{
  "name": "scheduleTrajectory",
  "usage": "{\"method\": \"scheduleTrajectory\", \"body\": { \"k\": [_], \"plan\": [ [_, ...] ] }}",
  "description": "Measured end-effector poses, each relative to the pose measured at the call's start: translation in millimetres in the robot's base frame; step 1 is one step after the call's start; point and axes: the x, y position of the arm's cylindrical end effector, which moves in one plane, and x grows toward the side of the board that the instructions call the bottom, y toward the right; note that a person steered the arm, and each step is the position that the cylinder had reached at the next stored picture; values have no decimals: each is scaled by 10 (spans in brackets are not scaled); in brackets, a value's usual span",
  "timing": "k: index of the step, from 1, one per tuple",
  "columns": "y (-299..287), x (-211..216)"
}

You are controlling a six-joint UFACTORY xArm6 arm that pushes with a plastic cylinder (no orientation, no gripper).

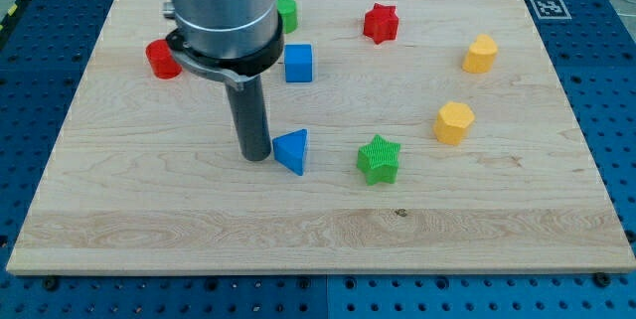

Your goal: Place the blue triangle to left green star

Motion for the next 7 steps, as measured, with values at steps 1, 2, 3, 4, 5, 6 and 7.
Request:
{"method": "scheduleTrajectory", "body": {
  "k": [1, 2, 3, 4, 5, 6, 7],
  "plan": [
    [136, 18],
    [151, 117],
    [151, 92],
    [152, 82],
    [265, 82],
    [380, 82],
    [426, 82]
  ]
}}
